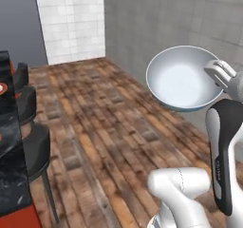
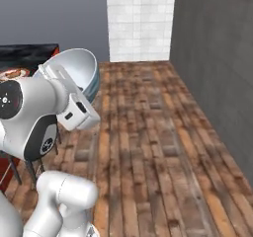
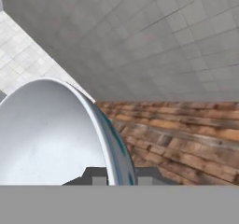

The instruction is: Take the smaller bowl and place it next to the appetizer plate on the dining counter , and place the larger bowl next to the plate with cooked food.

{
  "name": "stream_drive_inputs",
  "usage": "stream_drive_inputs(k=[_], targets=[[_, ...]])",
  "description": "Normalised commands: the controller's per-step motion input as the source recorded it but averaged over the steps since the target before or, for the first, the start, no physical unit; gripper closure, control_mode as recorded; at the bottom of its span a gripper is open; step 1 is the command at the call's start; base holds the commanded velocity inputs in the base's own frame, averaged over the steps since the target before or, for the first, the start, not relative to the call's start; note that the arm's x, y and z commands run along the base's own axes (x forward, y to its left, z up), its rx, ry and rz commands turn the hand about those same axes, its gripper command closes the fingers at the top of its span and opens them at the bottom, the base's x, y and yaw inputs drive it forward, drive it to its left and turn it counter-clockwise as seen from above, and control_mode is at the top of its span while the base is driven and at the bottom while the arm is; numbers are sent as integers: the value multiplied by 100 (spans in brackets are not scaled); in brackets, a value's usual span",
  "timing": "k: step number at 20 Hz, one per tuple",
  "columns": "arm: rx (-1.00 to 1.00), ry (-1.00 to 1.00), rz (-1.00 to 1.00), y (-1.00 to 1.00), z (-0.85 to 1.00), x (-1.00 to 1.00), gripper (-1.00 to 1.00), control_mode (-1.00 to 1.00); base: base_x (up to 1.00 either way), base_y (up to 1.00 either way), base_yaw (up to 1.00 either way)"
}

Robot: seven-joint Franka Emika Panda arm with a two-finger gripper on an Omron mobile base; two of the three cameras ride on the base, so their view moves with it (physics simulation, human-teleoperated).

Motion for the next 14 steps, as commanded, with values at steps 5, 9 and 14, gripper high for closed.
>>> stream_drive_inputs(k=[5,9,14], targets=[[0,0,0,0,0,0,100,100,100,-32,49],[0,0,0,0,0,0,100,100,100,-40,49],[0,0,0,0,0,0,100,100,100,-37,50]])
